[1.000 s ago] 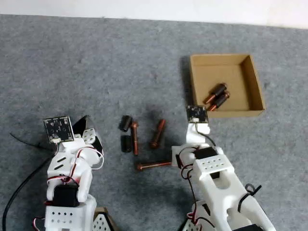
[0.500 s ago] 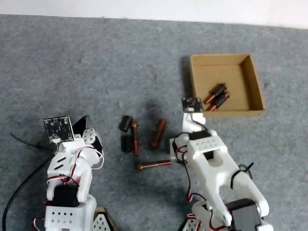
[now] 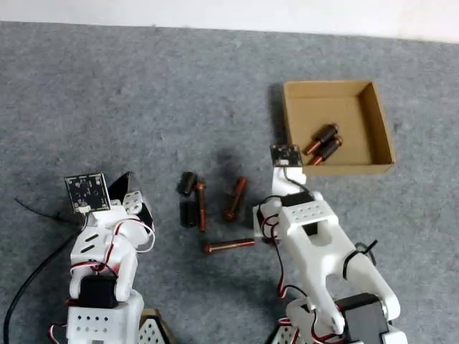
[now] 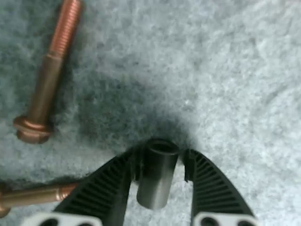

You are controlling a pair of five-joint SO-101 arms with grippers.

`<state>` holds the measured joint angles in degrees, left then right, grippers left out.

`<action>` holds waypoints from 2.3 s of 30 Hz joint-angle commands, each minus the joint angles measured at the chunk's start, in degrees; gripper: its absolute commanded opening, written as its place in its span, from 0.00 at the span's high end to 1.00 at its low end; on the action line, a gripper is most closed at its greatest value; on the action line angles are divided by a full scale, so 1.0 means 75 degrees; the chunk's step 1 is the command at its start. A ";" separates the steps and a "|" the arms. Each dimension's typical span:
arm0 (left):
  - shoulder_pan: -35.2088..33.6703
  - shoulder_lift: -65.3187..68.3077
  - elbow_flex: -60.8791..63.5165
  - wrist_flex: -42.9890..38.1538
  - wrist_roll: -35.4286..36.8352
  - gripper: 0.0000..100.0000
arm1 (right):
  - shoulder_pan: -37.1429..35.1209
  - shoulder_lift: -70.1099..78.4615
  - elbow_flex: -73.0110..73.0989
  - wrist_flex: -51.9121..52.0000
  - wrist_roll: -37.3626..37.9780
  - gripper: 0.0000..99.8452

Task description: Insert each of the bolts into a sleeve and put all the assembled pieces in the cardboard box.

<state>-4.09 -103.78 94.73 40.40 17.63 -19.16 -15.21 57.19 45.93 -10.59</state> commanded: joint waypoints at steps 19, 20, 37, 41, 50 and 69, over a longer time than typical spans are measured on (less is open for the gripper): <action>-0.0053 -0.0135 -0.0029 -0.0141 -0.0129 0.99 | 0.0029 0.0135 -0.0123 0.0334 0.0070 0.85; -0.0053 -0.0135 -0.0029 -0.0141 -0.0129 0.99 | 0.0029 0.0135 -0.0123 0.0334 0.0070 0.85; -0.0053 -0.0135 -0.0029 -0.0141 -0.0129 0.99 | 0.0041 0.0111 -0.0170 0.0322 0.1524 1.00; -0.0053 -0.0135 -0.0029 -0.0141 -0.0129 0.99 | 0.0064 -0.0358 -0.0135 0.0299 0.1793 1.00; -0.0064 -0.0135 -0.0041 -0.0141 -0.0129 0.99 | 0.0440 -0.4542 0.1987 -0.0604 0.1793 1.00; -0.0064 -0.0135 -0.0041 -0.0117 -0.0129 0.99 | 0.0545 -1.2126 0.4917 0.0369 0.1793 1.00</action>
<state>-4.09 -103.78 94.73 40.40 17.63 -16.00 -101.71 94.29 48.22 2.24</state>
